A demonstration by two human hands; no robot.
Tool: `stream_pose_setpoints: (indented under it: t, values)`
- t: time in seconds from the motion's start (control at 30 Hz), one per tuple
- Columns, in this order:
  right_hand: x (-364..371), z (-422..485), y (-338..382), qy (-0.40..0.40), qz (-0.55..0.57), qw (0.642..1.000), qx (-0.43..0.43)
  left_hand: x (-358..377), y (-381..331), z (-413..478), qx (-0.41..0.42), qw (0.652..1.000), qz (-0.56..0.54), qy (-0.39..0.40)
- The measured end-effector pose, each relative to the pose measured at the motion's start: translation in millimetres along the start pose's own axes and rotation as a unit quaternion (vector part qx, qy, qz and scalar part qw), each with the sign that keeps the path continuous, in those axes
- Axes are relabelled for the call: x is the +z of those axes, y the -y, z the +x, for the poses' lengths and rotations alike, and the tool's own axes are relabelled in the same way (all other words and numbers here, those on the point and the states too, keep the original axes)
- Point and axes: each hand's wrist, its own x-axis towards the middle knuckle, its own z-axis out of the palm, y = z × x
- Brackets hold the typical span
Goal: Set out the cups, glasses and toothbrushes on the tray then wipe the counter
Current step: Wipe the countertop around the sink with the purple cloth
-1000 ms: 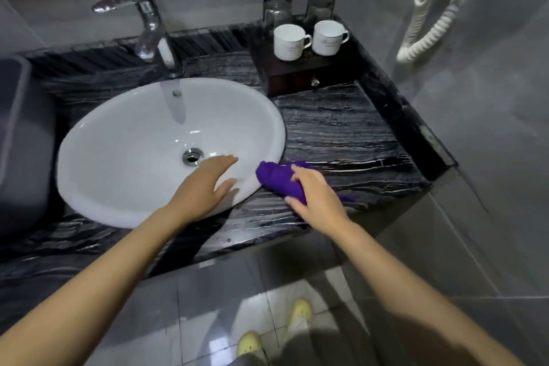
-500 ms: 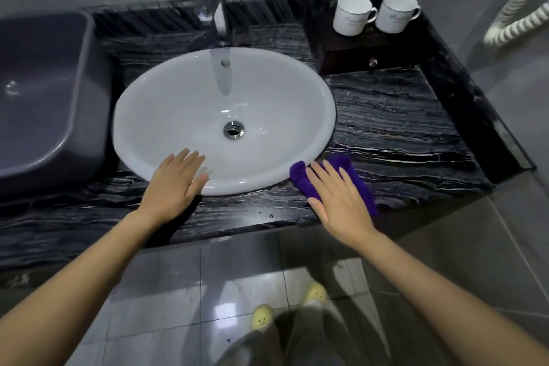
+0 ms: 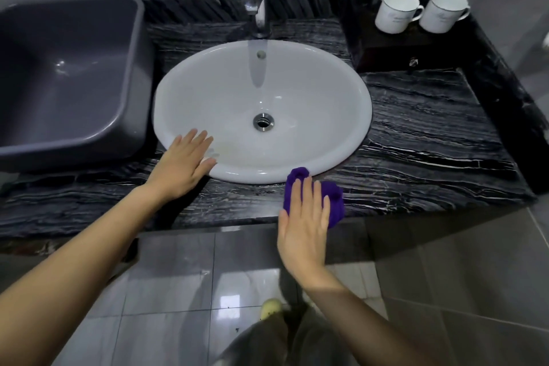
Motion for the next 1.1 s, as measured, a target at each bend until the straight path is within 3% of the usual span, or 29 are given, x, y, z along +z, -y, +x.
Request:
stream_pose_setpoints:
  t: [0.2,0.5,0.87,1.0,1.1]
  values:
    - [4,-10,47,0.049,0.017,0.996,-0.075,-6,10,2,0.003,1.000,-0.006,0.017]
    - [0,8,5,0.048,-0.007,0.959,-0.279,-13,26,1,-0.011,1.000,0.005,0.022]
    - [10,13,44,0.046,-0.009,0.953,-0.299,-7,33,-3,0.000,1.000,-0.022,-0.020]
    - [11,13,53,0.051,-0.007,0.951,-0.306,-5,43,-57,0.003,0.992,-0.088,-0.085]
    - [13,13,61,0.056,0.004,0.947,-0.315,10,67,-113,-0.062,0.992,-0.069,-0.087]
